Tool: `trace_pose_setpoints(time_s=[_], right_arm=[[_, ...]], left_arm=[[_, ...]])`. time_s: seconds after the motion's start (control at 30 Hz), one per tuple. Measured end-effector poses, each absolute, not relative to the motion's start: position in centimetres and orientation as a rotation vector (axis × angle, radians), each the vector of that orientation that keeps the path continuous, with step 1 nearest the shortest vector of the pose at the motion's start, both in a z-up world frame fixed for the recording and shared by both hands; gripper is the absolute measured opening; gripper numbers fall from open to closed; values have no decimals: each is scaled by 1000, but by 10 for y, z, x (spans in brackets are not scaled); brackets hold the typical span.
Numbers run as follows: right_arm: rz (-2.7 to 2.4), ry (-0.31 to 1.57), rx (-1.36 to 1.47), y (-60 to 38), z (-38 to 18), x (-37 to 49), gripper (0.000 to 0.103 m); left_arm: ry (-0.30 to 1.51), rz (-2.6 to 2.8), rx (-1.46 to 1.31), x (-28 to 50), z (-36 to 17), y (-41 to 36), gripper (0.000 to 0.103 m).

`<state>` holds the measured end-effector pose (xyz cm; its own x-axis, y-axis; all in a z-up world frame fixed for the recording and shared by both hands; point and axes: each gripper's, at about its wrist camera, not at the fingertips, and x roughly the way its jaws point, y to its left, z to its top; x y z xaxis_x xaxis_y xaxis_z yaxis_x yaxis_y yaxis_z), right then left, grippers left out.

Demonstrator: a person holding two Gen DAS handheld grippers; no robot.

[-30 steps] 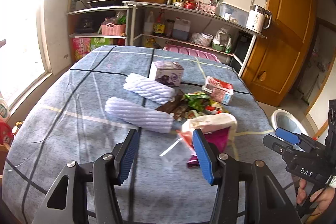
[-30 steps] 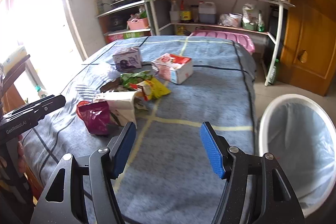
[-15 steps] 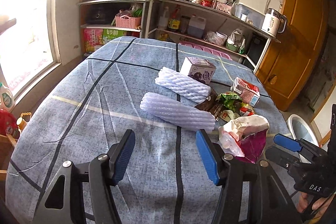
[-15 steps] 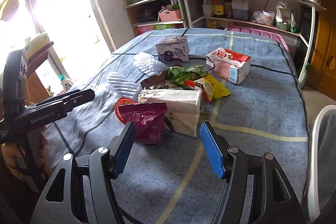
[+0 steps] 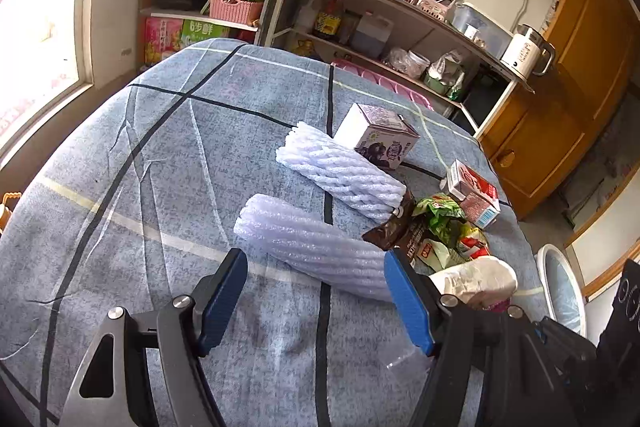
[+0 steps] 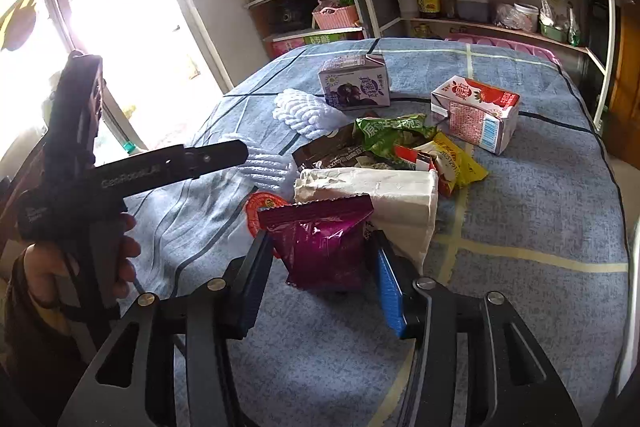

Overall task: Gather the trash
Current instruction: 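Grasp the white foam net with the left tool while the right tool grasps the magenta snack bag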

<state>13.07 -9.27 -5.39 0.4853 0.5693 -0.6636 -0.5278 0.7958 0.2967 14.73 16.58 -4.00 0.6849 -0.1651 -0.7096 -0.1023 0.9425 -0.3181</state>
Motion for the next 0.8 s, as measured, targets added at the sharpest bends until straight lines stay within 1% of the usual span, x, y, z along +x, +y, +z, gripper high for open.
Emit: trace_pose_setpoints(time_s=[0.2,0.33,0.37,0.4,0.57,0.63,0.7,0.73,0.77,0.8], right_arm=[[677,826,76,-96,-54,132,46],[677,818,90,-98,-54,132,43],[676,814,90,-99,-54,131,30],[674,811,89,-100,-54,131,30],[671,806,92,-103,-53,130,30],[671,805,94,-103,-53,130,30],[673,802,97,-103,-52,129,30],[672,801,97,-103,-53,129,30],[670,797,97,-103,-53,128,30],[669,793,98,-104,-52,127,30]], left_arm=[[862,-29,-411,169,-52,166,70],[876,-10,-397,173,-57,161,69],[881,-3,-397,174,-58,161,68],[885,-3,-401,176,-60,161,65],[889,9,-413,181,-63,160,60],[889,4,-419,181,-63,160,52],[888,-2,-428,181,-64,159,48],[888,-9,-433,181,-64,160,43],[887,-22,-447,182,-64,160,40],[882,-35,-465,181,-64,160,33]])
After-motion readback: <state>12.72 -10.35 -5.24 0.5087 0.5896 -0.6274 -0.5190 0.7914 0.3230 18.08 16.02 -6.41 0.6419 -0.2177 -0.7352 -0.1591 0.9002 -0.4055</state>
